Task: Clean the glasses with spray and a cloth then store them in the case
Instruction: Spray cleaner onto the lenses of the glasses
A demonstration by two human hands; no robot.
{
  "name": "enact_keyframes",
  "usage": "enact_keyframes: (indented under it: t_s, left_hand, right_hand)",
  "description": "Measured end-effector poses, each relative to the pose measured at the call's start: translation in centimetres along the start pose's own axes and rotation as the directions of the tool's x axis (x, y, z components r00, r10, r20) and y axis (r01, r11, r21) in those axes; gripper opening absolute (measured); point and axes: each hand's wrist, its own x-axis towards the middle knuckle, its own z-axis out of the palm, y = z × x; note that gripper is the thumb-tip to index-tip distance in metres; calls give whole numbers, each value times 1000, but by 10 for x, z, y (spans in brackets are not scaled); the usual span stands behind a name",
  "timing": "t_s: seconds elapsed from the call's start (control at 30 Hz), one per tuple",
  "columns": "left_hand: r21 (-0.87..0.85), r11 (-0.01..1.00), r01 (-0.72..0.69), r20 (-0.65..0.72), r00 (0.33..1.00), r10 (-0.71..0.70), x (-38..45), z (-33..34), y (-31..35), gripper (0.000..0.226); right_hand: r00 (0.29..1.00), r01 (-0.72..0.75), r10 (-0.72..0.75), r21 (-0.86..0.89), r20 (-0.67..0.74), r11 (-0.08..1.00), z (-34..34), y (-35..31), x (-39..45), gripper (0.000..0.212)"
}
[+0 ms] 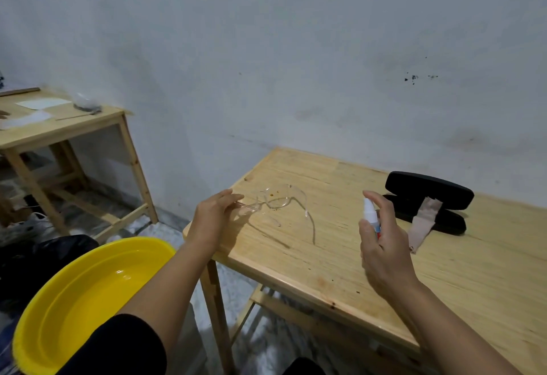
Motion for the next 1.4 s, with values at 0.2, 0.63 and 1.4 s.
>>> enact_keyframes:
  t_s: [0.2, 0.63, 1.4]
  left_hand:
    - [-234, 966, 112, -166, 974, -153, 4, -7, 22, 22]
    - [-532, 847, -10, -319, 928, -190, 11, -41, 88, 15]
    - [-559, 829, -31, -318, 931, -180, 9, -36, 123, 16]
  right_hand:
    - [999, 17, -17, -8, 36, 1000, -1, -4, -12, 45]
    - [970, 236, -233, -44, 64, 971, 21, -54, 5, 36]
    - [914, 397, -406, -206, 1, 894, 25, -70, 24, 37]
